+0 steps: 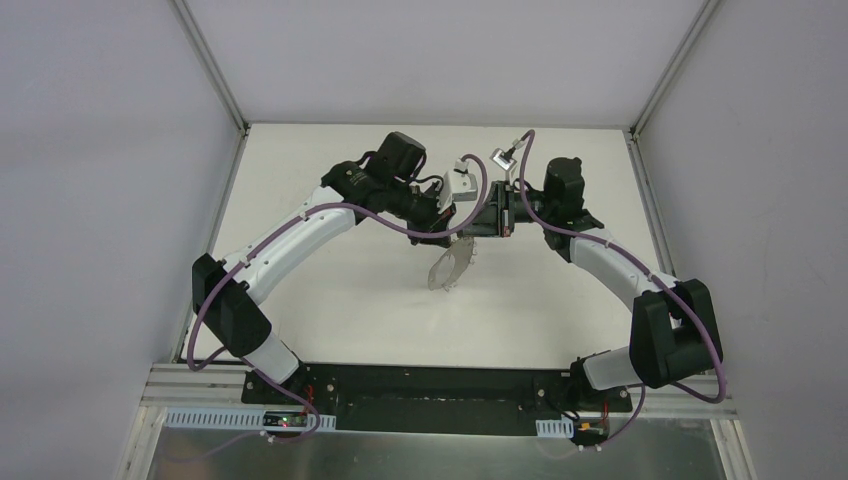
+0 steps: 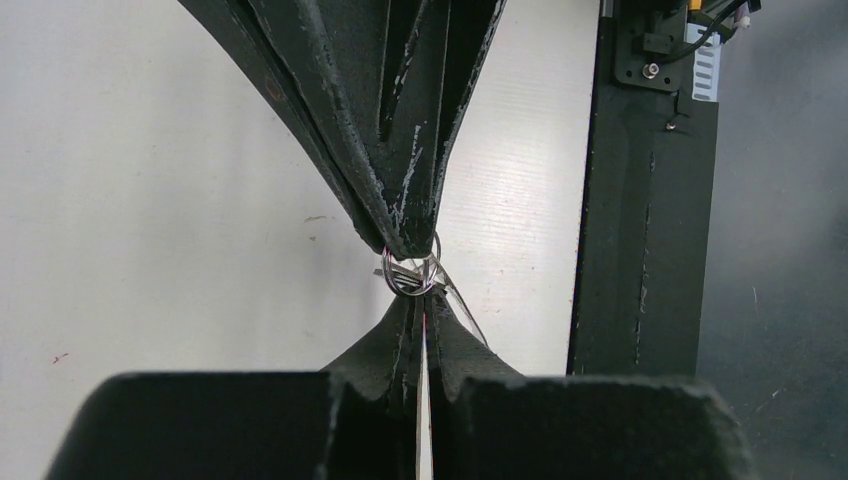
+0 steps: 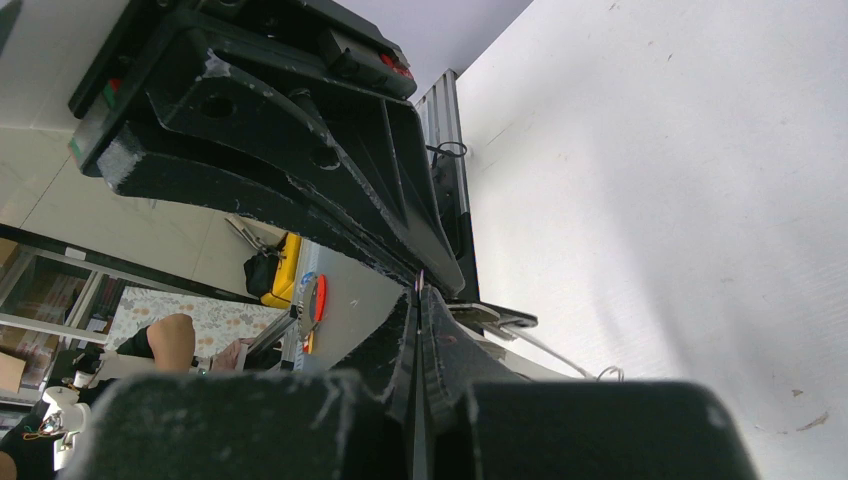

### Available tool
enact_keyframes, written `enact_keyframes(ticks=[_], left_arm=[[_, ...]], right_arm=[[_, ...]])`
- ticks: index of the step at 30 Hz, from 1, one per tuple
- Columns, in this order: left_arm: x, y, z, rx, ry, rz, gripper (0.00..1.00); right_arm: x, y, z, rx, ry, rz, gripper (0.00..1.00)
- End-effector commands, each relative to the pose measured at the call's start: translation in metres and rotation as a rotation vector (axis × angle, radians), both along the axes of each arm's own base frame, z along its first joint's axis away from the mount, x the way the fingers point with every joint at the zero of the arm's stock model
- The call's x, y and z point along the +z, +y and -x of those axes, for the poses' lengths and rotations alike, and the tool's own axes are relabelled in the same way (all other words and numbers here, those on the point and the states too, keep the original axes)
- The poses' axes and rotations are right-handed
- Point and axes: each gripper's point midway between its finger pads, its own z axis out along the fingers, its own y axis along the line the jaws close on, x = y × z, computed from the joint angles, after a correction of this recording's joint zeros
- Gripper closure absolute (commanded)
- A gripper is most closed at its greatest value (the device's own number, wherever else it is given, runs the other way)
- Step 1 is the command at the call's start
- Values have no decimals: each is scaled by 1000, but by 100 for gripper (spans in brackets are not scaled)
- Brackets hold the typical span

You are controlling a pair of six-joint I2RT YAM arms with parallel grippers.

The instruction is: Put the keys on the keyring

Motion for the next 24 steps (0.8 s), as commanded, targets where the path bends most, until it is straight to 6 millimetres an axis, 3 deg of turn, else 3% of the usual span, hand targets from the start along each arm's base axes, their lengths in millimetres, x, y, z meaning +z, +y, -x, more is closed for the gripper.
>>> enact_keyframes(ticks=[1,24], left_arm=[[16,-8,8,-56,-13,43,100],[5,-4,-15,122,-103,-60,100]], right_arm=[[16,0,-6,-16,-76,-27,100],[7,1,-22,-111,-51,22,100]])
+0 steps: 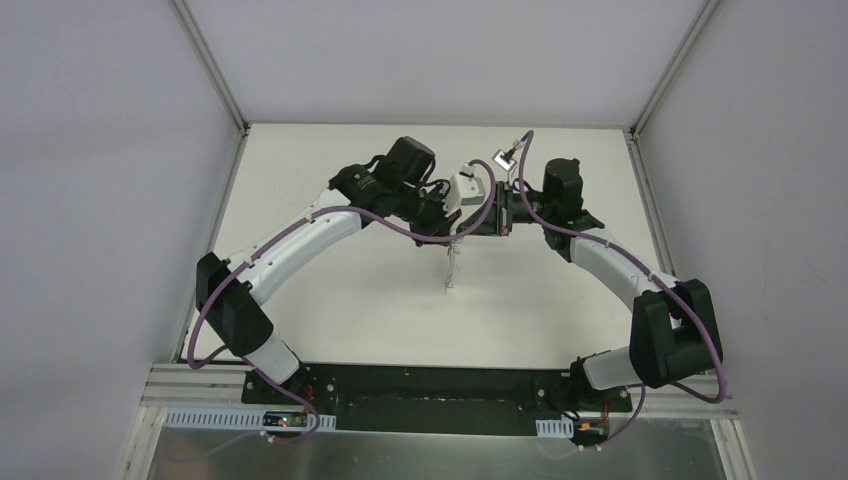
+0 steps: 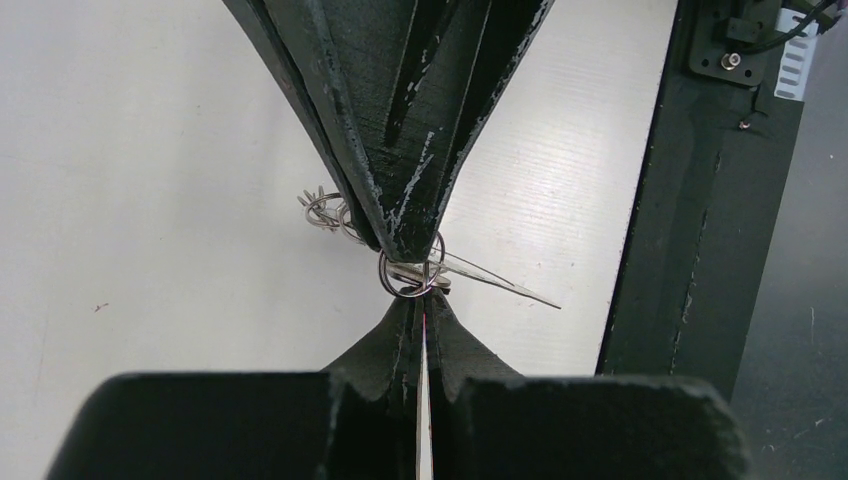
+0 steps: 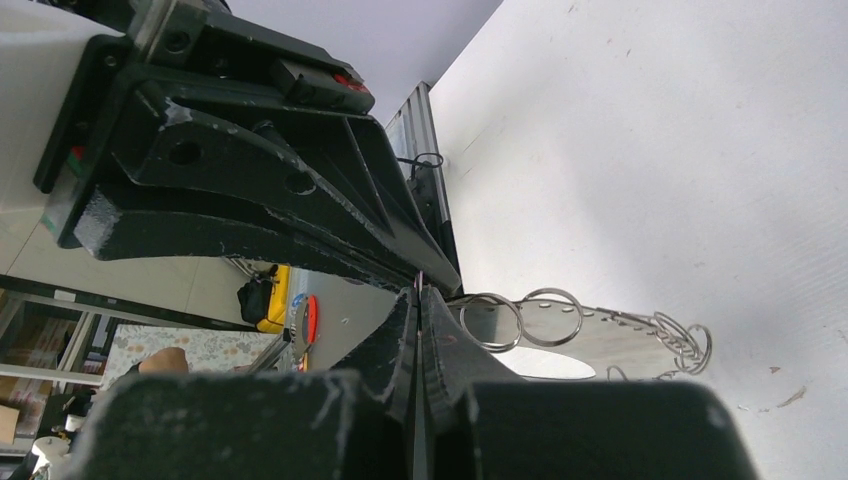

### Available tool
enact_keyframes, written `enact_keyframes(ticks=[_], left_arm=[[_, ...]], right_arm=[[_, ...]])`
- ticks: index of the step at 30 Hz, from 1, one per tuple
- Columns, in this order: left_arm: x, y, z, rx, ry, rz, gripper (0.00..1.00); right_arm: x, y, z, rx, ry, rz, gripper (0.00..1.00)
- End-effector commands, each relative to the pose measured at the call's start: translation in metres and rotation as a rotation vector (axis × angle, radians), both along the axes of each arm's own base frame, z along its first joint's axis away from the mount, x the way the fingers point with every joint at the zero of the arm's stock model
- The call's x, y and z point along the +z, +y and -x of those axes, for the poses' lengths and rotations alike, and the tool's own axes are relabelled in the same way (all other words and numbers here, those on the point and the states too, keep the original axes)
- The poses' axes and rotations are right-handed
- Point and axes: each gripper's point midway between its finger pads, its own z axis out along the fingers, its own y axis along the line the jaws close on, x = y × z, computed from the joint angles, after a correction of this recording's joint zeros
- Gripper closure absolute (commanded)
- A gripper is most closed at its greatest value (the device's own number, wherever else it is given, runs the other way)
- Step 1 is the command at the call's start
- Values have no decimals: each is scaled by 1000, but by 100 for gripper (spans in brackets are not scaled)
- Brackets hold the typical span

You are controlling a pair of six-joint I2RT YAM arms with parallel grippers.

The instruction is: Put the keys on the keyring

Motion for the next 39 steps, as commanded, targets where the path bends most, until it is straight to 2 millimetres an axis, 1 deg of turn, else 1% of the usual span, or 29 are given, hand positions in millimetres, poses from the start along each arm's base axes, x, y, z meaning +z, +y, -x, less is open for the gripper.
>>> enact_keyframes(ticks=[1,7,13,25,30,32,39], left_arm=[[16,-3,-8,64,-48,26,100],[16,-3,-16,124,-60,12,100],[12,-5,-20,149,-60,-7,100],[8,-8,-25,160,-58,-26,100],[10,-9,-32,210,-58,-27,100],[9,-10,-32,213,-50,-25,100],[9,-14,-22,170,-9,-8,100]], right_arm=[[17,1,-13,-46,-89,-10,100],[18,-1,-21,-115,-82,0,100],[20,-2,-24,-161,-61,-10,100],[14,-2,-33,-204,2,-13,100],[9,-2,-37,-225,11,-5,100],[6,-4,-40,-237,17,-2,100],[1,-7,-46,-267,28,7,100]])
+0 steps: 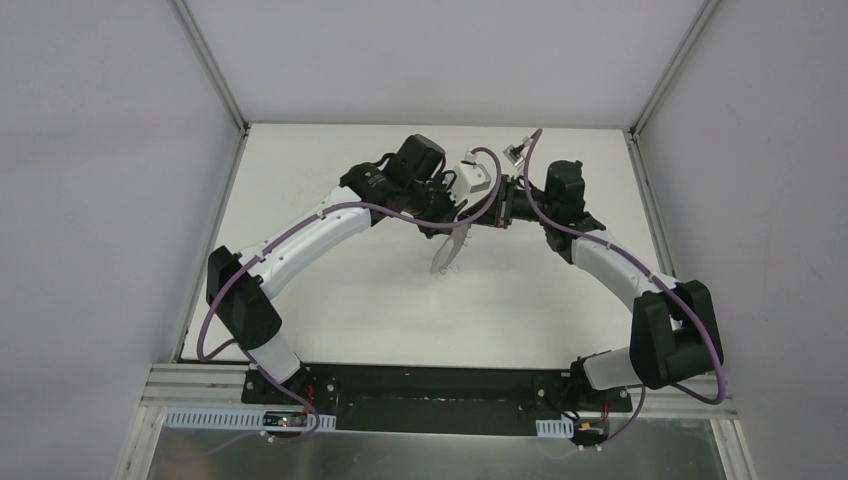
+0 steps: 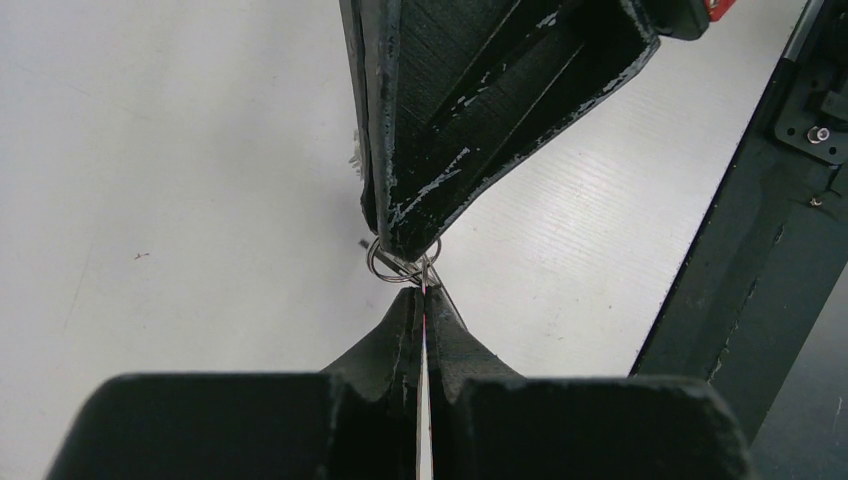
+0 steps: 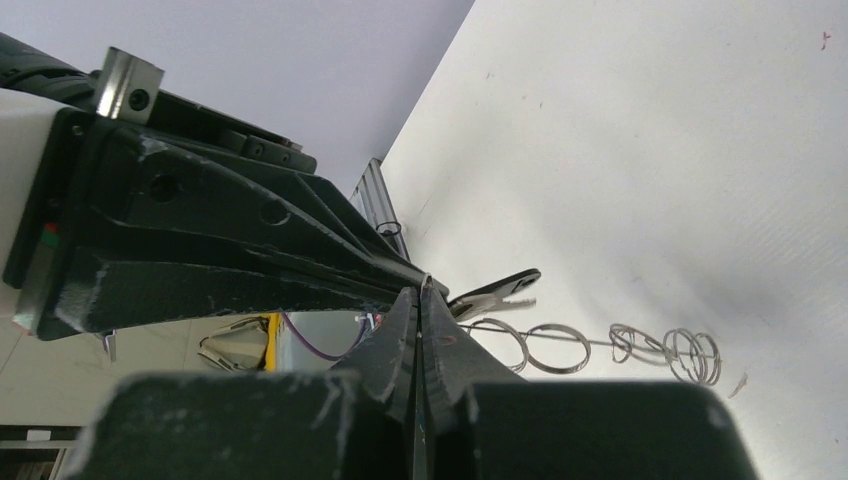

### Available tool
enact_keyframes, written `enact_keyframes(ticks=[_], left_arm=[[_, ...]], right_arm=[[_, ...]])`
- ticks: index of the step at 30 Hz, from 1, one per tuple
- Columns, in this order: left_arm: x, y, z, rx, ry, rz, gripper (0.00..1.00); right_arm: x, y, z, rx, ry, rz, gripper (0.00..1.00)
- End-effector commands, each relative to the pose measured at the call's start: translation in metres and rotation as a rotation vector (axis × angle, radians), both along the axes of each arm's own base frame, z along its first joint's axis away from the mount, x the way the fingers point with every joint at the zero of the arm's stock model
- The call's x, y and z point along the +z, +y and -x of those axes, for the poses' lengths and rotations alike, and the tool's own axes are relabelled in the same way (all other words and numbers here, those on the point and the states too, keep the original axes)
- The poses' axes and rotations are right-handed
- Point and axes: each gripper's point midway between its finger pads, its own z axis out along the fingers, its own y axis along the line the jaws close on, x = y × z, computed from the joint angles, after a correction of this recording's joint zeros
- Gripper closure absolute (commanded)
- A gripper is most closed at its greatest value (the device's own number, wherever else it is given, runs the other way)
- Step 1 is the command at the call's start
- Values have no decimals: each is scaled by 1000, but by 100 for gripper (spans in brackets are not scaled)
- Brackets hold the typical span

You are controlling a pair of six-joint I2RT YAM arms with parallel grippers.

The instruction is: Put the keys on the keyring

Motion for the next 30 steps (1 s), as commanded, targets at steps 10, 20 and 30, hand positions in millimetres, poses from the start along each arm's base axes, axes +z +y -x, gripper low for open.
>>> enact_keyframes(ticks=[10,20,30], left_arm=[[16,-8,11,-42,13,45,100],[18,1,8,-21,8,51,100],[24,-5,12,-70,19,76,100]], right_arm=[[13,-6,-9,-13,-74,-30,100],[24,-6,10,106,-154,-69,100],[24,-6,15,131,-175,-68,100]])
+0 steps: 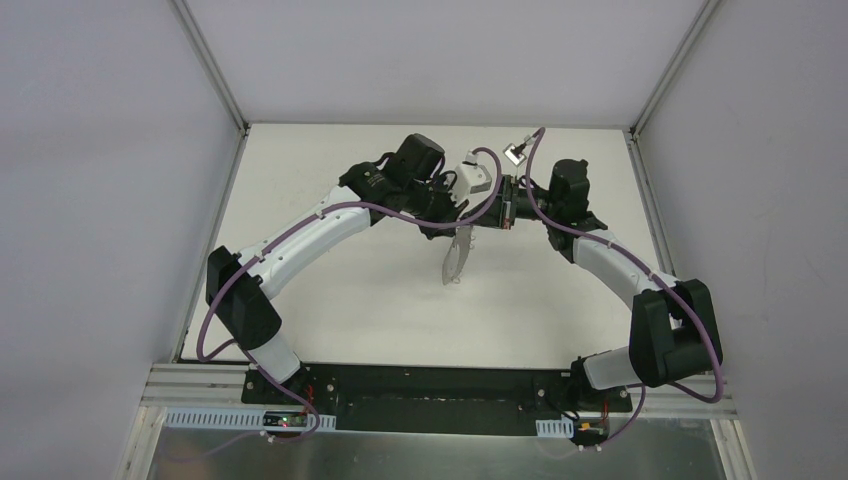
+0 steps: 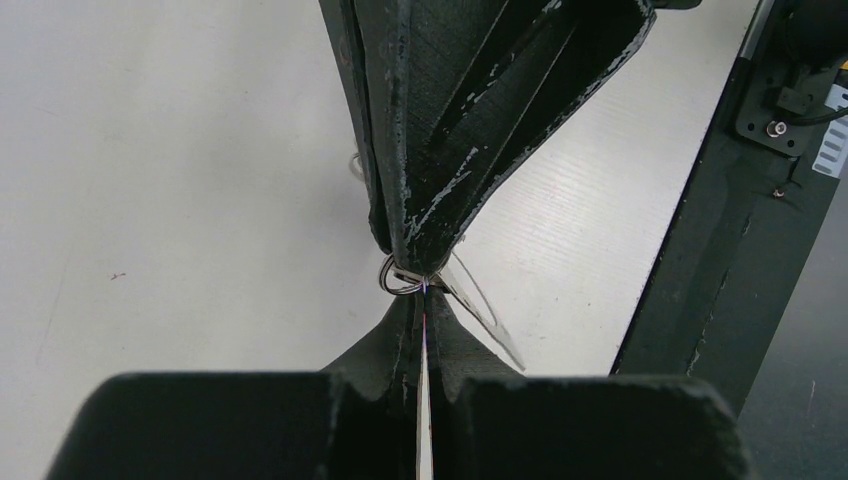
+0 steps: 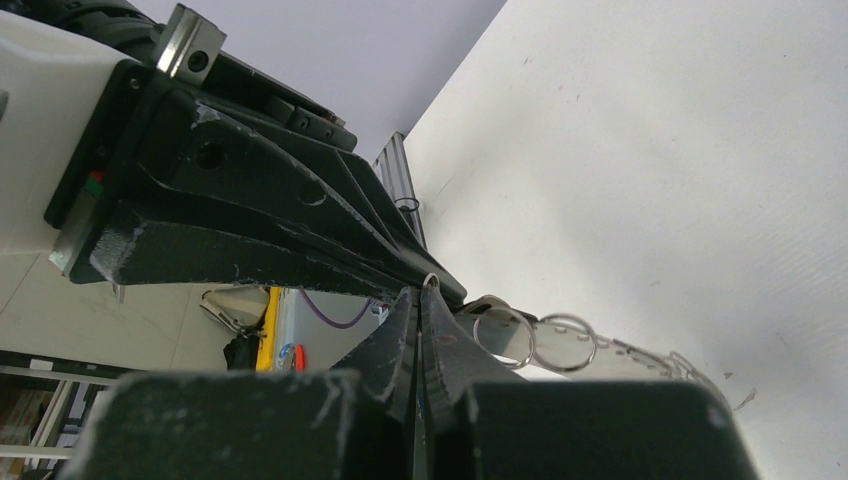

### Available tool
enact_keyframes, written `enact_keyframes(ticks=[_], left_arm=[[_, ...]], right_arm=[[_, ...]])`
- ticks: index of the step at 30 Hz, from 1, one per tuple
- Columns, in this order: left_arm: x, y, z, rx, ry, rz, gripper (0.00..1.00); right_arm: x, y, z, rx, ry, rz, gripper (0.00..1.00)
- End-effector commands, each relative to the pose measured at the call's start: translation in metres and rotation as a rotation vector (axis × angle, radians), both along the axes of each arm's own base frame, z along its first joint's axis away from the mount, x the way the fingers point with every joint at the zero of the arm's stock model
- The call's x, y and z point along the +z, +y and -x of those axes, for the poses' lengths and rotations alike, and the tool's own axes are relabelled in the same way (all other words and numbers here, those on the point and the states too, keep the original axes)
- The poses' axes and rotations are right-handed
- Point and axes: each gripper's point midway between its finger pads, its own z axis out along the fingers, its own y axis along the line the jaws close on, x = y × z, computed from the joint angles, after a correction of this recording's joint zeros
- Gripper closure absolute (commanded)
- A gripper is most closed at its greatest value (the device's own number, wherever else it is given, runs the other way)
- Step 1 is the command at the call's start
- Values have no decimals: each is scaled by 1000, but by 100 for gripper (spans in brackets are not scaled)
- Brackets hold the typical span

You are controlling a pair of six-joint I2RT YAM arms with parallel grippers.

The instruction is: Put the keys on the keyring

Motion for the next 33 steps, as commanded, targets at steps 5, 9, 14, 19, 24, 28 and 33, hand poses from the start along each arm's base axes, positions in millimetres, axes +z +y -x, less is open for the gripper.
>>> enact_keyframes(ticks=[5,9,14,19,24,28,33], left_arm=[[25,7,5,-27,-46,39,100],[30,13,6,-33,-82,35,100],[31,14,8,-51,-89,32,100],[28,15,5,-51,-99,15,100],[25,18,0,-56,-130,-15,100],[28,21,-3,-61,-149,-36,100],[29,23,0,-72,-140,-52,100]], right_arm=[[13,-3,7,36,-122,-23,100],[11,-4,9,42,-137,-12,100],[9,-3,8,50,-123,-11,100],[8,-1,10,68,-114,-13,100],[5,1,10,79,-100,-12,100],[1,3,10,88,-88,-9,100],[0,5,9,86,-91,-7,93]])
